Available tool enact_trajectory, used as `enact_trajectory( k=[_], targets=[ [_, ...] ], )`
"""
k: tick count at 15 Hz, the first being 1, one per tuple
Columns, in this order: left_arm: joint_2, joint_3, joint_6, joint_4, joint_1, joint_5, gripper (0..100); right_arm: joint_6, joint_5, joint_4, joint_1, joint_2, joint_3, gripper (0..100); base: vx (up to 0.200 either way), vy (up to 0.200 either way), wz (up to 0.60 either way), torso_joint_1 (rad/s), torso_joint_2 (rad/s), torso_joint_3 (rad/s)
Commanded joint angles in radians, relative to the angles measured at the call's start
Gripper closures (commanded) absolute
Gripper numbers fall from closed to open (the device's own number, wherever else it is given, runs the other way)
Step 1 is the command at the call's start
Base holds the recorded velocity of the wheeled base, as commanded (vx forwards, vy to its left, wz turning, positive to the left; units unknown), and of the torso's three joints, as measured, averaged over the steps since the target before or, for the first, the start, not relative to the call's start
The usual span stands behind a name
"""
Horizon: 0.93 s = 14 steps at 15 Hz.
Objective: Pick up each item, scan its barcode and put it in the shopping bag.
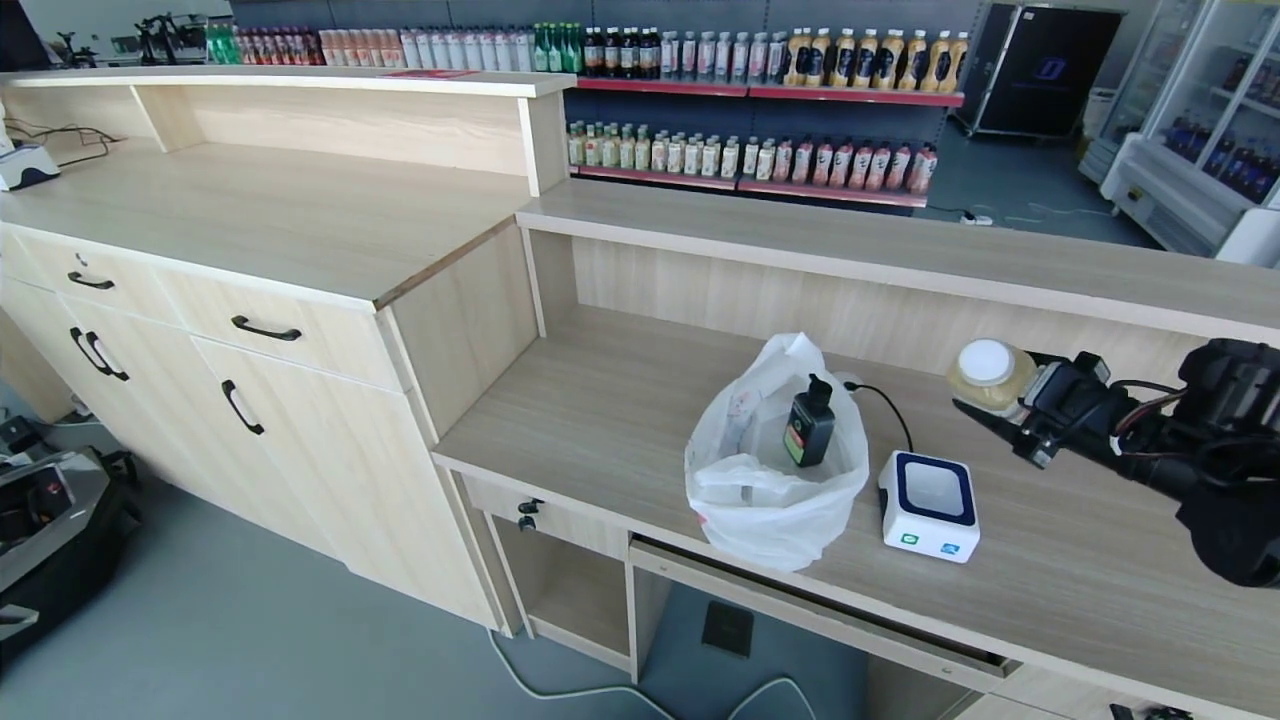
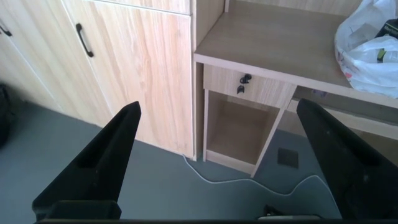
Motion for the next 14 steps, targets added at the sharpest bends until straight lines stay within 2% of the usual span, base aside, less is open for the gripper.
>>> enact_trajectory(
  k=[1,7,14],
  targets=[
    [0.0,0.002,0.0,0.0,0.0,0.0,0,-0.009,0.019,-0.002,-0.011,0.05,-0.004,100,0.0,0.0,0.0,0.0,0.0,0.0],
    [0.0,0.0,0.0,0.0,0.0,0.0,0,-0.062,0.18,-0.047,-0.041,0.11,-0.009,100,0.0,0.0,0.0,0.0,0.0,0.0],
    [0.0,0.0,0.0,0.0,0.0,0.001,0,-0.159,0.26,-0.036,-0.133,0.144,0.008,100,0.0,0.0,0.0,0.0,0.0,0.0]
  ],
)
